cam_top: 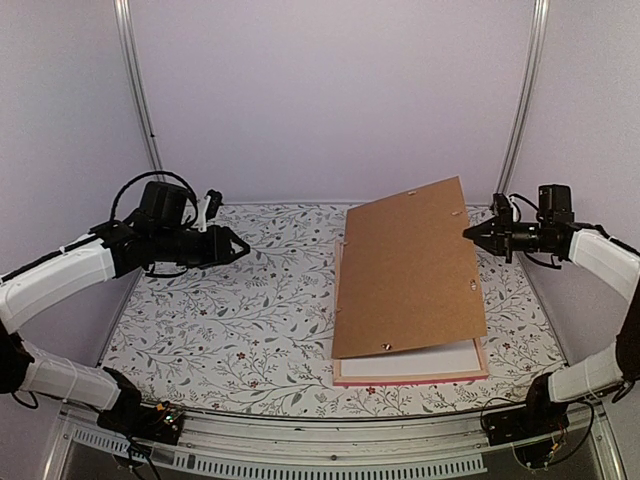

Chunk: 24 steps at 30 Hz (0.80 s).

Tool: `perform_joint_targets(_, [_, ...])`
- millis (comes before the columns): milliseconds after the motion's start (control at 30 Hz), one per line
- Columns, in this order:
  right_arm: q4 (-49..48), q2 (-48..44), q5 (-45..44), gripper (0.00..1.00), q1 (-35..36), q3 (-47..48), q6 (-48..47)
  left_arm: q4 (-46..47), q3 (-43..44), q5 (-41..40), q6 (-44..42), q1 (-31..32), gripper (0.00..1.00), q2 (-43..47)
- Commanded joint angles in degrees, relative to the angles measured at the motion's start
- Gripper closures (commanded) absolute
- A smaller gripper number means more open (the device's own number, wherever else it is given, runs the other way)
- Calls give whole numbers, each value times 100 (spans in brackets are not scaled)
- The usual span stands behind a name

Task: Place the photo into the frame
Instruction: Place the backboard next to the photo.

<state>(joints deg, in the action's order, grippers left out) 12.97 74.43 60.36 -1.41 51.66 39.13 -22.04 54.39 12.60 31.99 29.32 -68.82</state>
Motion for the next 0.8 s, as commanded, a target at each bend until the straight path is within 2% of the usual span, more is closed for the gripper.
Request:
perform_joint_targets(0, [1794,-209,535,100,-384,391,-1405,199,22,152,11,-49,51,-158])
perform_joint_targets(100, [2208,-218,486,100,-553,366,-1913,214,41,182,10,-44,51,-207])
perform_joint_targets(233, [2200,-192,497,100,-653,164,-2110,251,2,171,3,-47,51,-244])
perform_joint_targets(767, [1237,751,1299,100,-664,24,-1988,268,-49,164,20,-42,51,-271])
